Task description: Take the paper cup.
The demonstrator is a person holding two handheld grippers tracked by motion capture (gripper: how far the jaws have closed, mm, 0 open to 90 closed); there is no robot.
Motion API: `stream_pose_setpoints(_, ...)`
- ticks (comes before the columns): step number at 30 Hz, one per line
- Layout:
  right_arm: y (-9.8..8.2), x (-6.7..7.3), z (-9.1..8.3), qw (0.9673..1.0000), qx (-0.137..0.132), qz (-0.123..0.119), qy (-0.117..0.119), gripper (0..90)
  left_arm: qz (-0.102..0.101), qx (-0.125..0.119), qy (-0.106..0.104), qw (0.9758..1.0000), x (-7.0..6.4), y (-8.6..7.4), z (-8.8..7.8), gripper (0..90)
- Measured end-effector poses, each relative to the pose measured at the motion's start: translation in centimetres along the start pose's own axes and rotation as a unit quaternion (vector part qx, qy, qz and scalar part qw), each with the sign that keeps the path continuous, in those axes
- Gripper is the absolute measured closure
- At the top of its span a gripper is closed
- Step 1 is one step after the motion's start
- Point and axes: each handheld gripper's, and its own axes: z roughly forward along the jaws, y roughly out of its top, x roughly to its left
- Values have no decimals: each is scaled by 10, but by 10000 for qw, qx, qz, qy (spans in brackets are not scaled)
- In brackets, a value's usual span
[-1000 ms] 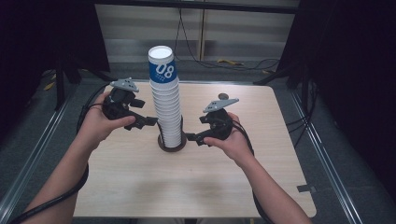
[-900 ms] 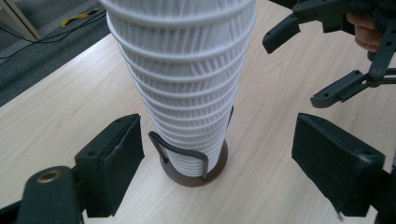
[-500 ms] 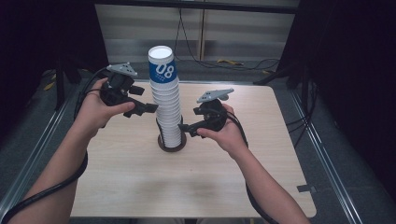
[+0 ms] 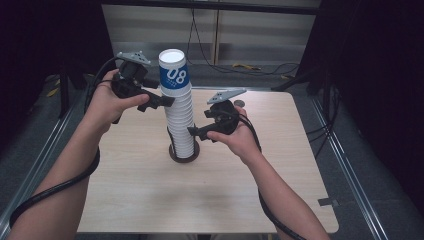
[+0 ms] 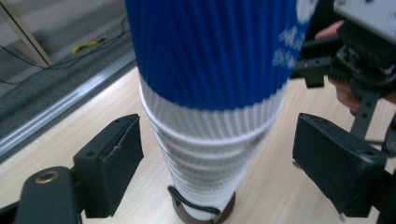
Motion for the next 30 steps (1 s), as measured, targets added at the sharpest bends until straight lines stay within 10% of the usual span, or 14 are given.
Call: stream_pose_setpoints(30,48,3,5,9983,-572,87,-23,132,41,-213,23,9998,1,19,10,190)
